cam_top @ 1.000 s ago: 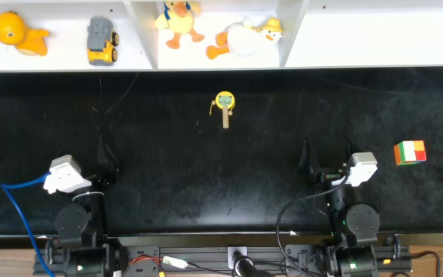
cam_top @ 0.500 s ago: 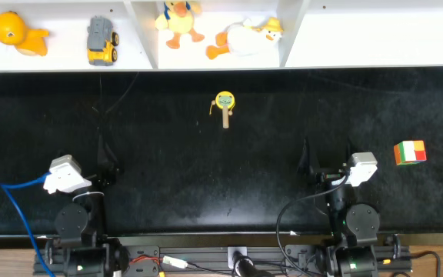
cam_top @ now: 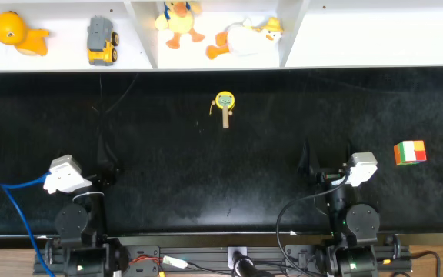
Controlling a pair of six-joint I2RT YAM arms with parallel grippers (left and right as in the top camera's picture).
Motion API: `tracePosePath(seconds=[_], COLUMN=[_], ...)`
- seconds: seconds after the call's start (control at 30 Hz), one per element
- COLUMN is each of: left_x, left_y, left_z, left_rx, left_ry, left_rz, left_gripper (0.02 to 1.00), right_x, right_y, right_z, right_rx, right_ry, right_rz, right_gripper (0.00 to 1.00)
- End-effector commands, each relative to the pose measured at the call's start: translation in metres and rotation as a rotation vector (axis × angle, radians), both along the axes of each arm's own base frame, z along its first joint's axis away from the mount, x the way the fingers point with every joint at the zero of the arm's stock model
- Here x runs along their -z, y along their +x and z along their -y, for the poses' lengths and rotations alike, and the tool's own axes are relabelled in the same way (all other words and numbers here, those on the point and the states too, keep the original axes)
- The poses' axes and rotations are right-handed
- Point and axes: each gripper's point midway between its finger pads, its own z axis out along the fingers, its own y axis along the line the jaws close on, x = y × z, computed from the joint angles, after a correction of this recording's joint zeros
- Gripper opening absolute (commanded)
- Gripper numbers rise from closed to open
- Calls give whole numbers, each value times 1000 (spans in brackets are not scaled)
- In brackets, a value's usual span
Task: Store Toys
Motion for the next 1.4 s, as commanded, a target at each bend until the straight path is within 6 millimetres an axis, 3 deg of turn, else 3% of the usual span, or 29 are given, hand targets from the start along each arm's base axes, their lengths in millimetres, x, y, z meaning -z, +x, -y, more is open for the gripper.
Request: tracePosePath(seconds=[0.03,0.4,0.57,0.87,1.17,1.4], left_x=[0,0,0,0,0,0], left_y=[0,0,0,0,0,0], left_z=[0,0,0,0,0,0], left_rx=[4,4,4,4,4,4], left_ry=[21,21,21,21,21,21], left_rz=[3,3,3,3,3,3], left_gripper=[998,998,998,998,996,996], right_x=[3,3,0,-61,-135,-151], right_y=[0,0,-3,-15,2,16], right_z=[-1,-1,-17,-22,-56,-82], right_rx=[-1,-3,-97,-138,-344,-445], right_ry=[7,9,23,13,-153,-275], right_rz=[0,-1,2,-85,-306,-516], right_gripper=[996,993,996,998,998,998])
